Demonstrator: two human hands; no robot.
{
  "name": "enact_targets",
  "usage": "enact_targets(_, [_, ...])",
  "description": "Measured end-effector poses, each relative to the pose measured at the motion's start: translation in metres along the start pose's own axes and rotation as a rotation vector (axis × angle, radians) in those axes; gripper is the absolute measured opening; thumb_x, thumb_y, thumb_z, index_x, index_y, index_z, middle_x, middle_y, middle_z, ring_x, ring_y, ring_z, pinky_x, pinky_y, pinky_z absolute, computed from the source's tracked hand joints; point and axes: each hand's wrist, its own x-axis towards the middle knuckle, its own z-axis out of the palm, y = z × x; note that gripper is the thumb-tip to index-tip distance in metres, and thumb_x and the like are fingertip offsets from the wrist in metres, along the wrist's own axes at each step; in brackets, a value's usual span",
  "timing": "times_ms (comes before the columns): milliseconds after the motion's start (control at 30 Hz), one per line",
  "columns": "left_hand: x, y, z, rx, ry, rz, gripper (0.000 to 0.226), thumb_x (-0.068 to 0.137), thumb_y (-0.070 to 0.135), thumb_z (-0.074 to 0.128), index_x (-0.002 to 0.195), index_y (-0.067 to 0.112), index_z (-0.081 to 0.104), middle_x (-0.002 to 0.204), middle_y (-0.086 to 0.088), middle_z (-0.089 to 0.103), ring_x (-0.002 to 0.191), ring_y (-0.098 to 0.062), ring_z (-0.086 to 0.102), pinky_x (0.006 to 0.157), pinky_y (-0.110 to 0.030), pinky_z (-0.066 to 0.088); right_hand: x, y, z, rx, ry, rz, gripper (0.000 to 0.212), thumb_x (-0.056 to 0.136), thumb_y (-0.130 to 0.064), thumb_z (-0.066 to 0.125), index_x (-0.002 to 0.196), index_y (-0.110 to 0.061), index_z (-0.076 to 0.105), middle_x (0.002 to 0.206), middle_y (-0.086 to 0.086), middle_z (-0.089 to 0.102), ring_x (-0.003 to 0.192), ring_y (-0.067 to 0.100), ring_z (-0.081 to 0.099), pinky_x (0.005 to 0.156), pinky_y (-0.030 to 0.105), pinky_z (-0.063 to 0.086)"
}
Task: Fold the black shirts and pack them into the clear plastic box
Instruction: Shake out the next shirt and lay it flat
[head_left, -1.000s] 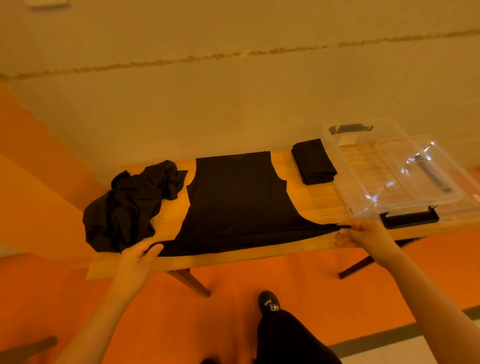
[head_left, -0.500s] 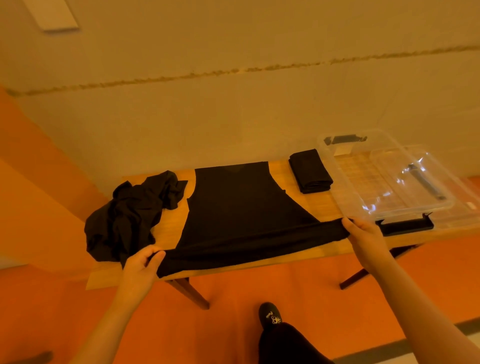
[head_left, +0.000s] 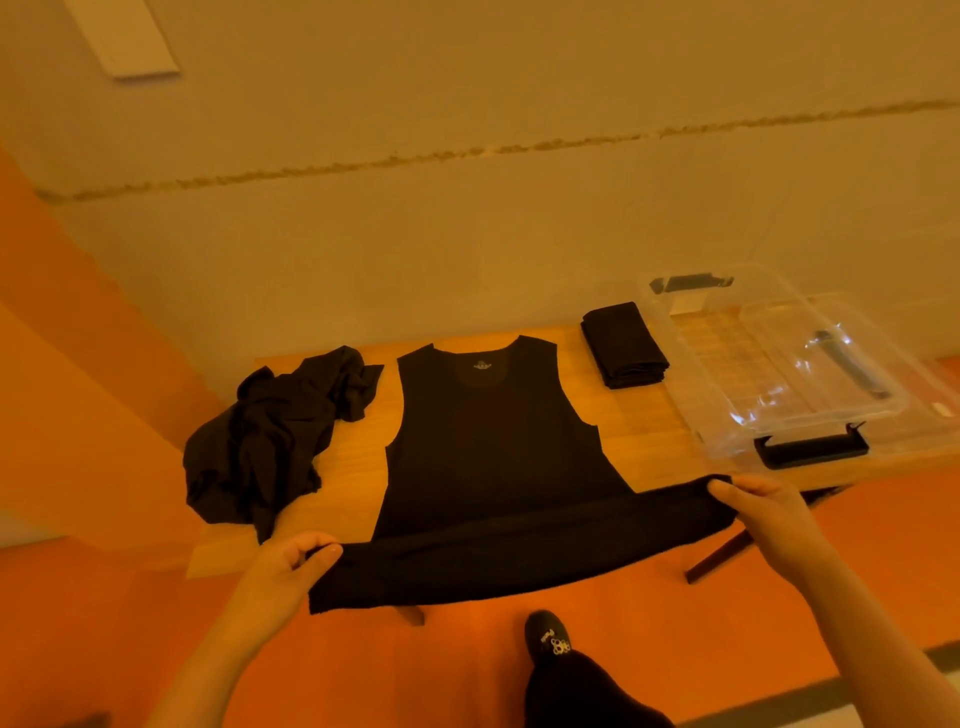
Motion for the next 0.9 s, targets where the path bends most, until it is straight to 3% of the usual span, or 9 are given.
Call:
enact_targets(100, [0.013,0.010,-0.003,0.025,0.091,0.072,0.023,0.091,0.006,0.055,0.072,0.013,0.067,0.055,-0.005,0.058,0.045,-0.004,0.048,0.044,-0.012,0.032,0.008,-0.007,0.008,-0.029,0.019,-0.001,0.020,0.090,-0.004,0.053,0.074,-0.001,0.064,0.072,0.011,0.062,0.076,0.023,0.058,0.073,0.031,0.044])
enact_targets(267, [0.046,0.029,-0.010,0.100,0.186,0.189,0.022,0.091,0.009,0.055,0.073,0.019,0.061,0.075,-0.009,0.062,0.067,-0.023,0.055,0.057,-0.016,0.036,0.025,-0.021,0.022,-0.043,-0.015,-0.026,0.021,0.095,-0.008,0.046,0.086,-0.009,0.065,0.079,0.003,0.067,0.081,0.017,0.062,0.076,0.028,0.050])
enact_targets(433, [0.069,0.041,-0.016,0.088,0.229,0.225,0.013,0.093,0.008,0.052,0.087,0.014,0.062,0.081,0.011,0.059,0.077,-0.003,0.054,0.064,-0.007,0.039,0.037,-0.039,0.032,-0.046,0.079,-0.095,0.024,0.096,-0.012,0.045,0.082,-0.013,0.064,0.075,0.005,0.061,0.071,0.015,0.059,0.069,0.028,0.047])
enact_targets(533, [0.090,0.044,-0.017,0.071,0.287,0.224,0.012,0.093,0.009,0.051,0.094,0.012,0.063,0.085,0.007,0.059,0.079,-0.002,0.052,0.066,-0.010,0.040,0.054,-0.046,0.040,-0.097,0.126,-0.143,0.023,0.097,-0.015,0.045,0.082,-0.011,0.063,0.077,0.009,0.060,0.072,0.015,0.059,0.066,0.028,0.045])
enact_targets(633, [0.116,0.050,-0.014,0.049,0.419,0.215,0.016,0.094,0.011,0.050,0.101,0.008,0.064,0.091,0.001,0.060,0.078,-0.008,0.053,0.064,-0.012,0.038,0.080,-0.053,0.050,-0.188,0.173,-0.221,0.025,0.097,-0.015,0.045,0.083,0.003,0.057,0.076,0.026,0.054,0.071,0.024,0.054,0.064,0.035,0.042])
enact_targets(733, [0.153,0.054,-0.008,0.028,0.502,0.179,0.018,0.094,0.011,0.050,0.106,0.007,0.064,0.094,0.001,0.059,0.074,-0.001,0.051,0.063,-0.010,0.042,0.120,-0.061,0.062,-0.232,0.151,-0.237,0.026,0.097,-0.013,0.044,0.082,0.005,0.054,0.068,0.014,0.050,0.065,0.018,0.049,0.060,0.030,0.038])
enact_targets(833, [0.207,0.058,-0.002,0.068,0.514,0.156,0.020,0.094,0.011,0.051,0.106,0.004,0.065,0.097,0.000,0.060,0.076,0.004,0.050,0.069,0.002,0.039,0.181,-0.066,0.073,-0.251,0.098,-0.202,0.030,0.097,-0.017,0.045,0.081,0.006,0.053,0.071,0.015,0.049,0.067,0.023,0.048,0.062,0.033,0.038])
enact_targets(900, [0.247,0.060,0.003,0.094,0.521,0.118,0.022,0.094,0.013,0.051,0.108,0.003,0.065,0.100,-0.002,0.062,0.076,0.000,0.051,0.072,-0.005,0.040,0.225,-0.069,0.083,-0.304,0.070,-0.176,0.029,0.097,-0.019,0.046,0.074,-0.002,0.052,0.067,0.011,0.047,0.064,0.018,0.047,0.061,0.026,0.037])
